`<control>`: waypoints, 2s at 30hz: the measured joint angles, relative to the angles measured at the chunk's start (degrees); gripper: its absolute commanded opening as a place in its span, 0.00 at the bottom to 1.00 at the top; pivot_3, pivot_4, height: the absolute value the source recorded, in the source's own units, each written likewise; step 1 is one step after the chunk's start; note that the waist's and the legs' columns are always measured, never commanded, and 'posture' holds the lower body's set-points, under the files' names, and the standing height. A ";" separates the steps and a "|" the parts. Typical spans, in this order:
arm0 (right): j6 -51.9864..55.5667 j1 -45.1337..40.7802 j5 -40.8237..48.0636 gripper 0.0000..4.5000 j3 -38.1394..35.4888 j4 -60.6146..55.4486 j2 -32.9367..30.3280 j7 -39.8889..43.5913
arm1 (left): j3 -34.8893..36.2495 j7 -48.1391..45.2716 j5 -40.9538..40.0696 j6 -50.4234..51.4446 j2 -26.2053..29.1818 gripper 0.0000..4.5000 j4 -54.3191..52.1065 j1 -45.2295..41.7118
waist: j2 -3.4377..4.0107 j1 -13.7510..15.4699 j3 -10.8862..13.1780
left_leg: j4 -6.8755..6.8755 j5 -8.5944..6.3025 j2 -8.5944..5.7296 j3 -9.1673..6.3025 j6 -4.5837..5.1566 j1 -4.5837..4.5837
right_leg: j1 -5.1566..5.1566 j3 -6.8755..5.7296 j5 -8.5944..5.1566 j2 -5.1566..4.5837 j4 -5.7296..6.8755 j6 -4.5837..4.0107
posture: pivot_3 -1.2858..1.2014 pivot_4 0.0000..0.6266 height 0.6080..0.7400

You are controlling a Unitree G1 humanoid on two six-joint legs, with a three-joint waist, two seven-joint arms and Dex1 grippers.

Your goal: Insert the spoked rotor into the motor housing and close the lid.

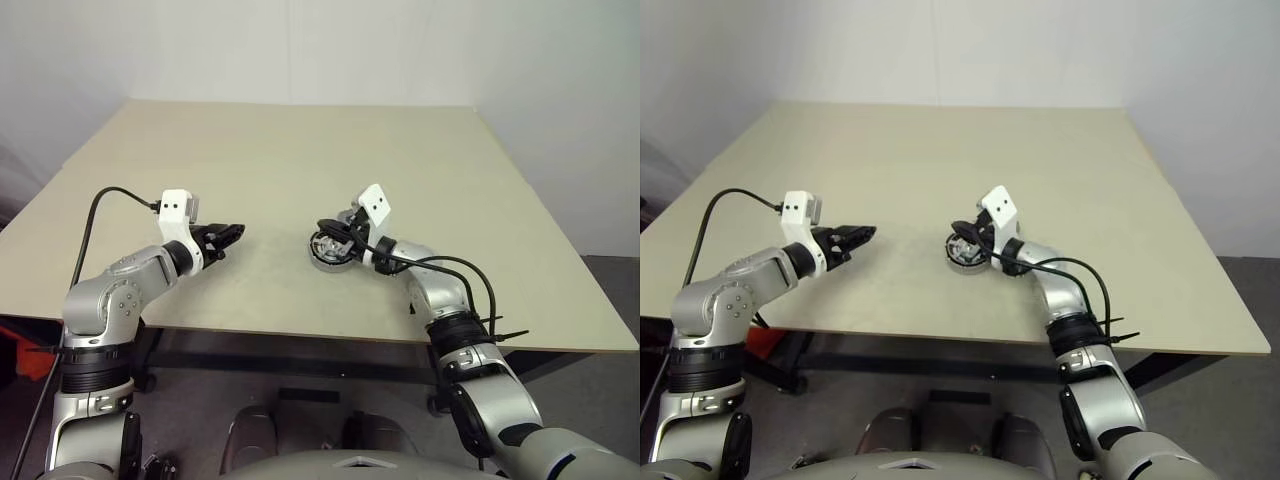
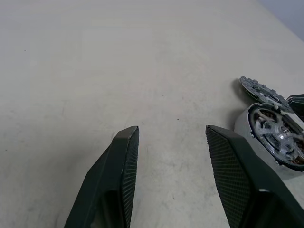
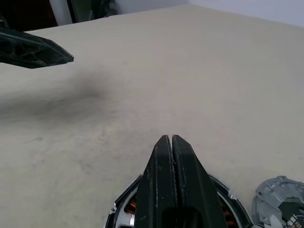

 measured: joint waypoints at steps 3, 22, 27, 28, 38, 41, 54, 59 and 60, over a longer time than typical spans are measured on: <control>-0.14 0.03 -0.03 0.00 0.53 0.00 0.72 0.01 | 0.00 -0.02 0.08 -0.07 0.00 0.53 0.46 -0.25 | 0.00 0.00 0.00 | 0.00 0.00 0.00 0.00 0.00 0.00 | 0.00 0.00 0.00 0.00 0.01 0.00 | 0.52 0.00 1.00; -4.04 -4.46 -9.64 0.00 3.68 6.90 -10.16 0.35 | -3.44 -1.66 6.03 -7.06 0.76 0.53 0.79 -0.29 | -0.01 -0.07 0.00 | 0.03 0.01 -0.03 0.01 -0.01 -0.06 | -0.02 0.00 0.00 0.01 0.02 0.00 | 0.52 0.00 1.00; -4.21 -3.96 -10.01 0.00 4.58 6.25 -11.09 3.98 | -4.08 -2.36 6.64 -8.03 0.76 0.53 0.94 -0.29 | -0.01 -0.06 0.00 | 0.03 -0.01 -0.03 0.02 0.02 -0.03 | 0.00 0.00 0.00 0.01 0.04 -0.01 | 0.52 0.00 1.00; -4.27 -3.13 -10.35 0.00 5.45 5.62 -10.84 4.32 | -4.09 -2.37 6.90 -8.05 0.76 0.53 1.11 -0.29 | -0.01 -0.04 -0.01 | 0.03 -0.01 -0.02 0.02 0.02 -0.02 | 0.01 0.00 0.00 0.01 0.05 -0.01 | 0.52 0.00 1.00; -5.67 -2.71 -12.13 0.00 5.84 6.99 -8.67 0.81 | -4.05 -2.40 7.83 -8.05 0.76 0.53 1.66 -0.01 | -0.02 -0.12 -0.02 | 0.01 -0.05 -0.01 0.00 0.07 0.89 | 0.73 0.03 -0.25 0.00 0.07 0.41 | 0.52 0.00 1.00; -5.55 -2.99 -11.11 0.00 5.45 6.94 -8.32 1.32 | -4.05 -2.41 8.06 -8.05 0.76 0.53 1.73 0.22 | -0.01 -0.11 -0.02 | 0.01 -0.03 0.02 -0.01 0.05 0.86 | 0.71 0.03 -0.25 0.00 0.08 0.41 | 0.52 0.00 1.00; -2.49 -0.64 -9.00 0.00 5.74 2.70 -6.40 3.58 | -3.96 -2.38 8.59 -8.05 0.21 0.53 2.29 0.21 | -0.01 -0.02 -0.02 | -0.02 -0.06 0.00 -0.01 0.09 0.72 | 0.64 0.02 -0.03 -0.01 -0.02 0.02 | 0.52 0.00 1.00; -3.55 -1.49 -9.33 0.00 5.84 4.57 -6.41 2.84 | -3.25 -2.05 8.53 -8.05 -0.35 0.53 2.38 0.10 | -0.01 -0.06 -0.02 | -0.02 -0.05 0.03 -0.01 0.08 0.89 | 0.75 0.03 -0.24 0.00 0.01 0.39 | 0.52 0.00 1.00; -3.42 -1.69 -9.22 0.00 5.82 4.79 -6.41 2.86 | -3.06 -2.03 8.53 -8.06 -0.45 0.53 2.38 0.10 | -0.01 -0.05 -0.02 | -0.02 -0.04 0.03 -0.01 0.06 0.89 | 0.75 0.03 -0.24 0.00 0.01 0.40 | 0.52 0.00 1.00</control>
